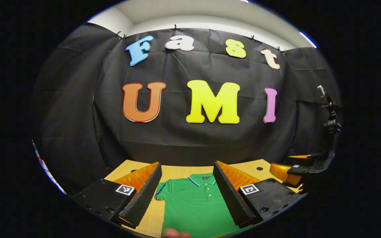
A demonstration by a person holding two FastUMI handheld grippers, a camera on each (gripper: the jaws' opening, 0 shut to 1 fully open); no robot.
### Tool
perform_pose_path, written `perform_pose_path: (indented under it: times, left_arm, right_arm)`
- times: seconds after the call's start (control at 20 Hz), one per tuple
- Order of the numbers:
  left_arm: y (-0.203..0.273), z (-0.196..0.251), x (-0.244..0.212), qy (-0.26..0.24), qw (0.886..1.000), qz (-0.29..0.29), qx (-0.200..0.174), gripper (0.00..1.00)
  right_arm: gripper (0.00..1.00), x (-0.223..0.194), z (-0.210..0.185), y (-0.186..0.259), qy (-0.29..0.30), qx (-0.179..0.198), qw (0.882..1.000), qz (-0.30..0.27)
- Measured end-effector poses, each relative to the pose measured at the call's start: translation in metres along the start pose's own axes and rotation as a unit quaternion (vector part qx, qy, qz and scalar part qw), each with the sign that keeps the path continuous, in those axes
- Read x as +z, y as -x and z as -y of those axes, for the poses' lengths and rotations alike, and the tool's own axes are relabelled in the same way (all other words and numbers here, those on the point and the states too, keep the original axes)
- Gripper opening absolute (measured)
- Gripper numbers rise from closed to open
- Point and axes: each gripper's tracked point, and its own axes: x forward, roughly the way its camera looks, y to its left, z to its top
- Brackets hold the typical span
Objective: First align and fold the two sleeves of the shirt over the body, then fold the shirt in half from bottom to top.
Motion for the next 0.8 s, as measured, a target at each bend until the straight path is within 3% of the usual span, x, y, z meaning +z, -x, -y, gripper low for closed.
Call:
perform_pose_path:
  times: [0.3,0.8]
  left_arm:
    - [-0.003,0.005,-0.022,0.001,0.999,-0.037,0.013,1.0]
    - [-0.015,0.006,-0.048,-0.001,0.996,-0.076,0.037,1.0]
  right_arm:
    - [0.95,-0.057,0.059,-0.083,-0.018,0.0,0.993,-0.114]
    - [0.94,-0.129,0.117,-0.199,-0.054,-0.03,0.976,-0.207]
